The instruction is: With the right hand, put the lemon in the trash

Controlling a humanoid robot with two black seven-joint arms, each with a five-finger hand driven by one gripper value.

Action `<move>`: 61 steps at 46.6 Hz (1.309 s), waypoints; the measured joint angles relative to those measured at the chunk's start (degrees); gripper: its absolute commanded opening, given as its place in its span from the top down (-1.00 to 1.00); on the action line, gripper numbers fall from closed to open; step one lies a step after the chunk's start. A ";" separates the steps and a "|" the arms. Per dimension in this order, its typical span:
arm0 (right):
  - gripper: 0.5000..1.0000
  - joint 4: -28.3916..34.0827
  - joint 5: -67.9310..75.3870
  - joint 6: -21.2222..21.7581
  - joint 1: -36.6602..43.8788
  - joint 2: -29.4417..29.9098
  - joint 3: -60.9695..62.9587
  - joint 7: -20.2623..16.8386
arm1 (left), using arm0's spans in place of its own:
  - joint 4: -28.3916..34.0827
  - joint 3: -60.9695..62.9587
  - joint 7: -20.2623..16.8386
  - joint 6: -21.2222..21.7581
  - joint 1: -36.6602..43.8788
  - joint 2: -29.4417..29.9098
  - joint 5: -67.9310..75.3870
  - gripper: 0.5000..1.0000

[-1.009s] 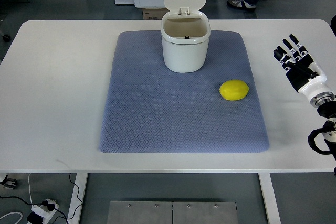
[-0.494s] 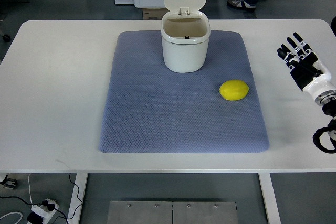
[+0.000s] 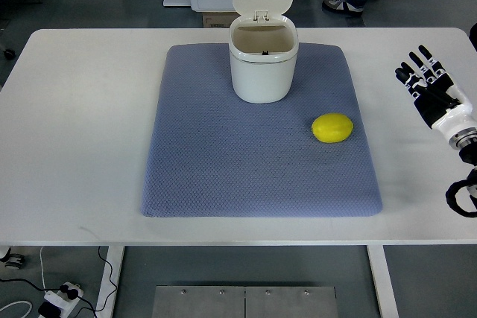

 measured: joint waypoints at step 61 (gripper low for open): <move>-1.00 5.55 12.50 3.84 13.22 -25.49 -31.88 1.05 | 0.01 0.00 -0.01 0.00 -0.03 0.00 0.00 -1.00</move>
